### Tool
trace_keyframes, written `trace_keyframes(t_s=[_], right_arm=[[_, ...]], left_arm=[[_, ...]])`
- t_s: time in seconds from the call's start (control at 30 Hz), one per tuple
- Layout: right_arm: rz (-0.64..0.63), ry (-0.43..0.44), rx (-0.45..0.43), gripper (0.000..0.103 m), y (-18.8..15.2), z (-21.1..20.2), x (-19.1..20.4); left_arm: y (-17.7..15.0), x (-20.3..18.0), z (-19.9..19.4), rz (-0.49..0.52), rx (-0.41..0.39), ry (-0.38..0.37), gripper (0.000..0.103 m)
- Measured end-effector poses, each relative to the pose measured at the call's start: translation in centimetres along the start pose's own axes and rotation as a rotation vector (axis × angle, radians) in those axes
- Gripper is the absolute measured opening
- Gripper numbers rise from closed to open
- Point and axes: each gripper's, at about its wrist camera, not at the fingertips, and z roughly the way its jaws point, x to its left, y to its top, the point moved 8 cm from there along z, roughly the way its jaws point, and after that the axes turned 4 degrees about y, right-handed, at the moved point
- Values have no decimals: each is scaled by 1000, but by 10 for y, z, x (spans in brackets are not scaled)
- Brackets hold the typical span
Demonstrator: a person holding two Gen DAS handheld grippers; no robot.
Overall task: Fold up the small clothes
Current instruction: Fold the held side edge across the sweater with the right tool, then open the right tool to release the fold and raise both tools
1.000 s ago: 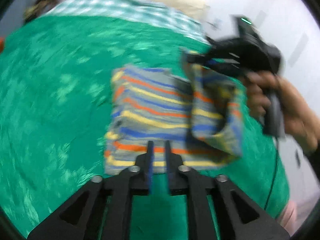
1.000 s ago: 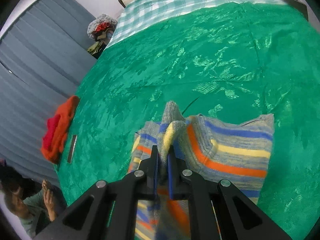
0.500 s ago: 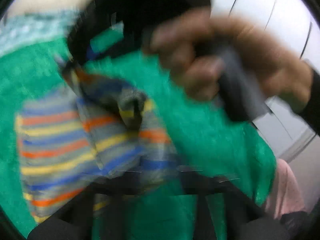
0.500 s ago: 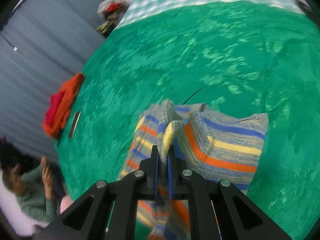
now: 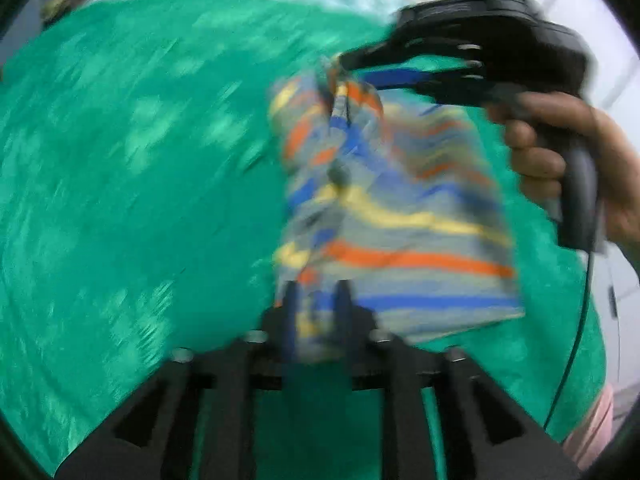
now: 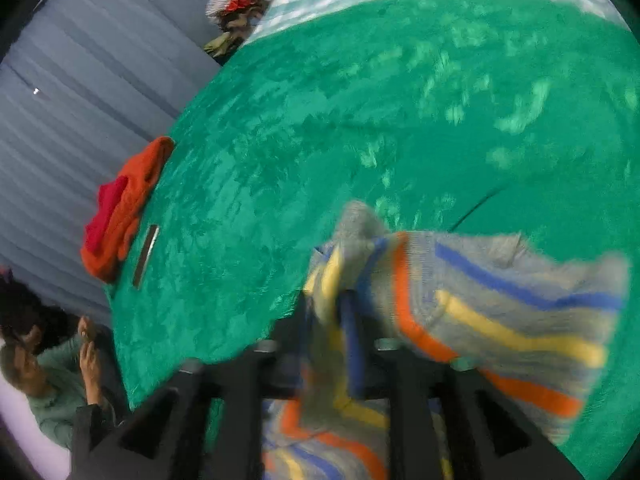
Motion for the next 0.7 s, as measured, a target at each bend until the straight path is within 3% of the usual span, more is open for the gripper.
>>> trace_keyframes(t_s=[0.03, 0.1, 0.13, 0.2, 0.27, 0.37, 0.4, 0.43, 0.47, 0.5, 0.57, 0.6, 0.7], right_arm=[[28, 2, -18, 41, -4, -1, -3], [44, 22, -92, 41, -10, -23, -6], [24, -10, -144, 41, -18, -47, -9], [-52, -92, -188, 41, -32, -77, -12], [-159, -173, -186, 41, -63, -106, -10], [-227, -157, -132, 39, -106, -114, 2], [-243, -144, -107, 39, -119, -110, 4], [-253, -135, -84, 39, -132, -102, 6], [-243, -139, -60, 39, -145, -90, 2], [-212, -147, -37, 39, -155, -76, -5], [-148, -167, 48, 38, -178, -46, -23], [-154, -172, 36, 38, -179, -46, -24], [-141, -122, -2, 37, -162, -71, -13]], left_arm=[[0, 6, -9, -30, -16, -6, 50], [3, 15, -37, -49, -91, -2, 59], [7, 16, -52, -42, -126, -4, 65], [16, 7, -72, -11, -175, -19, 68], [32, -9, -67, 33, -185, -42, 68], [52, -43, -52, 112, -203, -56, 67], [53, -51, -44, 134, -191, -49, 58], [58, -62, -26, 143, -154, -18, 39], [65, -56, -6, 132, -118, 26, 25], [70, -46, 13, 107, -75, 82, 3], [70, -21, 42, 27, 3, 103, 5], [70, -15, 43, 10, 15, 89, 5], [76, -15, 10, 51, -37, 96, 10]])
